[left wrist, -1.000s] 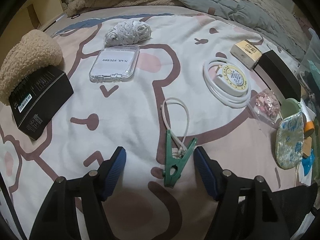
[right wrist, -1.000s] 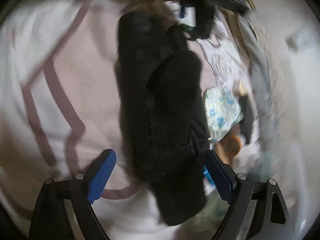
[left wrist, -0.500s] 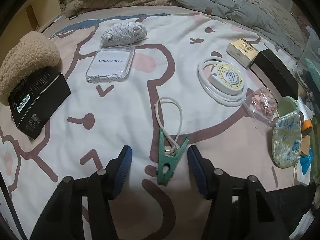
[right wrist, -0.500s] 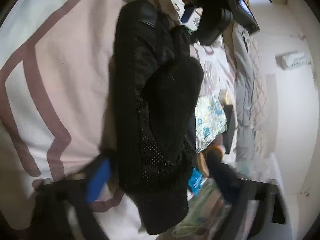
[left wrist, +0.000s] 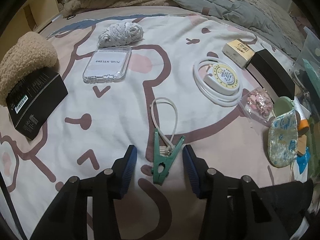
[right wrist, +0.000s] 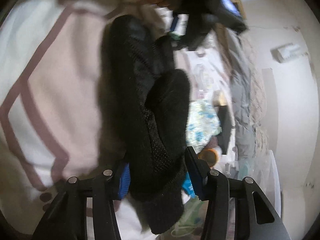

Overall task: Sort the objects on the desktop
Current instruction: 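Lift the black glove with the right gripper while the left tool approaches the green clothespin, then close the left gripper on the green clothespin and lift it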

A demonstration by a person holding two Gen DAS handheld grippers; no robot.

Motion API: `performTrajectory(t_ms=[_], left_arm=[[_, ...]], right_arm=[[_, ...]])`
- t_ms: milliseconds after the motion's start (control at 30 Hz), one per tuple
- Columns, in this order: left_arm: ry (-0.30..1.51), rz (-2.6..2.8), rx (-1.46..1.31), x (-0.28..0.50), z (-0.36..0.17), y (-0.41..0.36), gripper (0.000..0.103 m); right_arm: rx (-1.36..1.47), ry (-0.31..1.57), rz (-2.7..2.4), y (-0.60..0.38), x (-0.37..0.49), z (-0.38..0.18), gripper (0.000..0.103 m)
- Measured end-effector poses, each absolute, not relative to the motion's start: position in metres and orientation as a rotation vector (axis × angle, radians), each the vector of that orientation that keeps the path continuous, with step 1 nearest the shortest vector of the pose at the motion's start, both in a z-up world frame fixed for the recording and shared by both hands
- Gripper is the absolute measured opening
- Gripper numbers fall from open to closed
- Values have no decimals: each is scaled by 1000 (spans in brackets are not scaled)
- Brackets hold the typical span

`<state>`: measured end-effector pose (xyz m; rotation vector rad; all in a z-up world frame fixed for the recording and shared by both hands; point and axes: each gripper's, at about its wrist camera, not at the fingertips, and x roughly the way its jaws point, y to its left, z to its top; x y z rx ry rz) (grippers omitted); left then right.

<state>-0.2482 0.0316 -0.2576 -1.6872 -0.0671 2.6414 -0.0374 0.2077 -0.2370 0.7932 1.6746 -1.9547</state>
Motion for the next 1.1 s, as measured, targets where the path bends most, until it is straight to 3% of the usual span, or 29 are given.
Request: performTrajectory(t_ms=[100, 233, 367, 767, 967, 1100], left_arm=[[-56, 2644, -1682, -247, -257, 32, 48], [-62, 2643, -1682, -246, -257, 31, 48], [-70, 2640, -1680, -245, -257, 30, 48], [-124, 2638, -1641, -243, -258, 24, 48], [-108, 2647, -1620, -242, -259, 25, 48], [-52, 2668, -1606, -243, -260, 28, 53]], right_arm=[[718, 1709, -2004, 209, -39, -238, 51], [510, 1937, -1908, 201, -26, -268, 51], [475, 2021, -1851, 197, -28, -287, 51], [665, 1989, -1900, 188, -57, -291, 51], [765, 1868, -1973, 185, -73, -276, 51], [699, 1885, -1974, 187, -74, -272, 43]])
